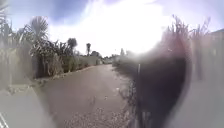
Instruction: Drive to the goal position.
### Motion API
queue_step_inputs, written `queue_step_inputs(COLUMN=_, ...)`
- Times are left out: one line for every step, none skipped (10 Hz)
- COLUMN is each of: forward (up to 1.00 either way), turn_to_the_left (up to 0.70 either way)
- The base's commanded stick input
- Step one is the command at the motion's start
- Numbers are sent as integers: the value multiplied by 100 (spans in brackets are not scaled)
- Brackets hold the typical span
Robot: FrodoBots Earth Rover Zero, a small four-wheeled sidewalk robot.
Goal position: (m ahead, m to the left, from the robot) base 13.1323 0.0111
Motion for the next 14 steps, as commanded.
queue_step_inputs(forward=85, turn_to_the_left=0)
queue_step_inputs(forward=85, turn_to_the_left=0)
queue_step_inputs(forward=85, turn_to_the_left=0)
queue_step_inputs(forward=85, turn_to_the_left=-34)
queue_step_inputs(forward=85, turn_to_the_left=-34)
queue_step_inputs(forward=85, turn_to_the_left=-34)
queue_step_inputs(forward=85, turn_to_the_left=-34)
queue_step_inputs(forward=85, turn_to_the_left=-34)
queue_step_inputs(forward=85, turn_to_the_left=-34)
queue_step_inputs(forward=85, turn_to_the_left=-25)
queue_step_inputs(forward=85, turn_to_the_left=-14)
queue_step_inputs(forward=85, turn_to_the_left=-2)
queue_step_inputs(forward=85, turn_to_the_left=-13)
queue_step_inputs(forward=85, turn_to_the_left=-20)
